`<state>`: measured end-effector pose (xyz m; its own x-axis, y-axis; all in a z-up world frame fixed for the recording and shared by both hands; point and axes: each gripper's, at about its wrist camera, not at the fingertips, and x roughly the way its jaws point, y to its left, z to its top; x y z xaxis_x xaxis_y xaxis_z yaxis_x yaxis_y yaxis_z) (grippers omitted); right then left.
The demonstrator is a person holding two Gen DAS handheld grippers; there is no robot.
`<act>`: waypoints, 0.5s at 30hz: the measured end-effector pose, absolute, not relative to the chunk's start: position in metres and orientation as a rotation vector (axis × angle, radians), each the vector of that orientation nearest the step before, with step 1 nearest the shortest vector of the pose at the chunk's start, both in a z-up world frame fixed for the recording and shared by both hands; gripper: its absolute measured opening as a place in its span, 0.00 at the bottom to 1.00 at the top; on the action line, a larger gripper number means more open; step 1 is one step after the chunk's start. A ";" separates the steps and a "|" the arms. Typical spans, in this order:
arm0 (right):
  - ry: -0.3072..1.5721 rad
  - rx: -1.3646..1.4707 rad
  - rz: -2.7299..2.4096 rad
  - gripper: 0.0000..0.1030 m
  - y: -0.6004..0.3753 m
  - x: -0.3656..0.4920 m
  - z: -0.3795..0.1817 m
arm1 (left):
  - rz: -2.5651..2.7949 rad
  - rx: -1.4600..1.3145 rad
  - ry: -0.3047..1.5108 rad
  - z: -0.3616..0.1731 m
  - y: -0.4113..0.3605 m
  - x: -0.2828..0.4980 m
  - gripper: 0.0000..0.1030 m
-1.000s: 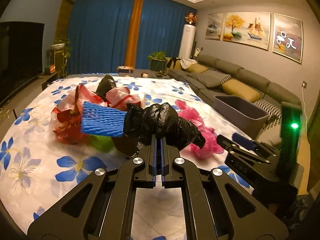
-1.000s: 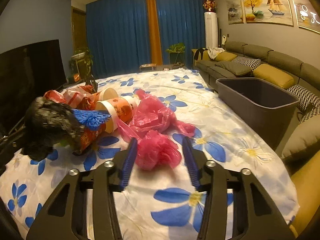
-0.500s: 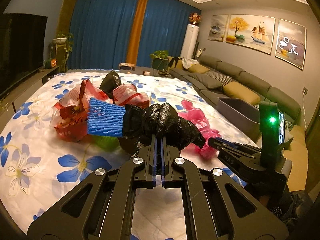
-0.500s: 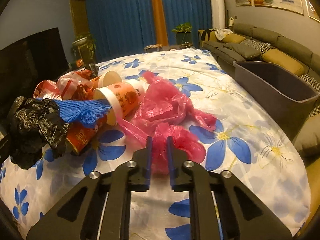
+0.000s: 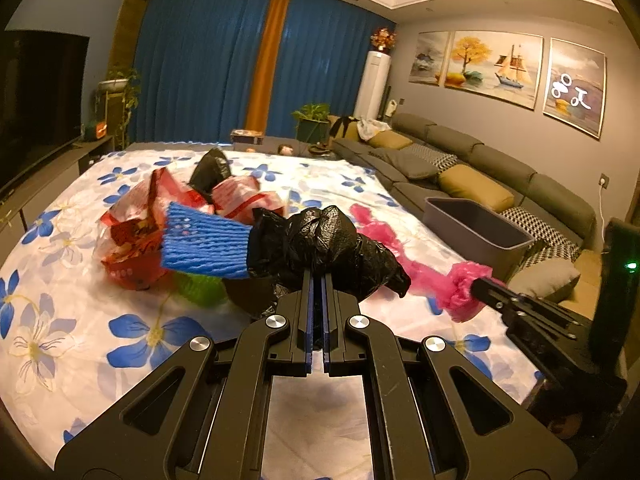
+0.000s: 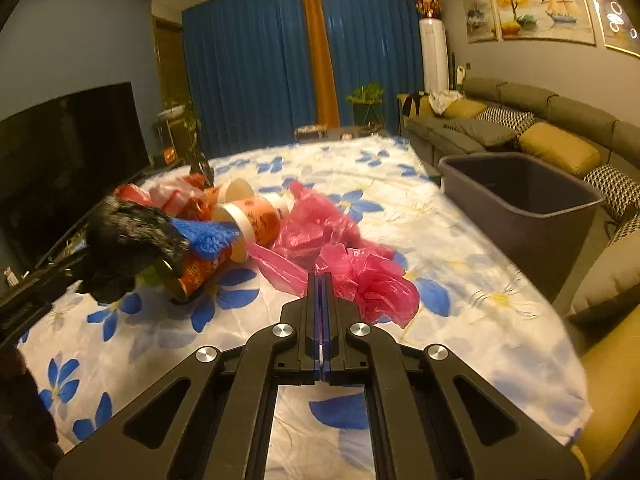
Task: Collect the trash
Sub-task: 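Carry both bags to the grey bin and open both tools to drop them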
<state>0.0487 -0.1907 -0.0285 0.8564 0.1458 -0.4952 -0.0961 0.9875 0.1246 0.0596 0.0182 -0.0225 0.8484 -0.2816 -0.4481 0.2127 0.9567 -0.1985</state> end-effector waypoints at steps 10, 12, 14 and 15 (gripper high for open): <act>0.426 0.119 0.112 0.02 -0.215 0.030 -0.005 | -0.332 -0.113 0.461 -0.007 -0.011 0.056 0.02; 0.410 0.119 0.102 0.02 -0.220 0.029 -0.001 | -0.350 -0.108 0.459 -0.004 -0.018 0.059 0.02; 0.392 0.119 0.089 0.02 -0.227 0.028 0.003 | -0.365 -0.102 0.454 -0.001 -0.027 0.061 0.02; 0.381 0.119 0.080 0.02 -0.231 0.028 0.006 | -0.374 -0.098 0.451 0.000 -0.032 0.063 0.02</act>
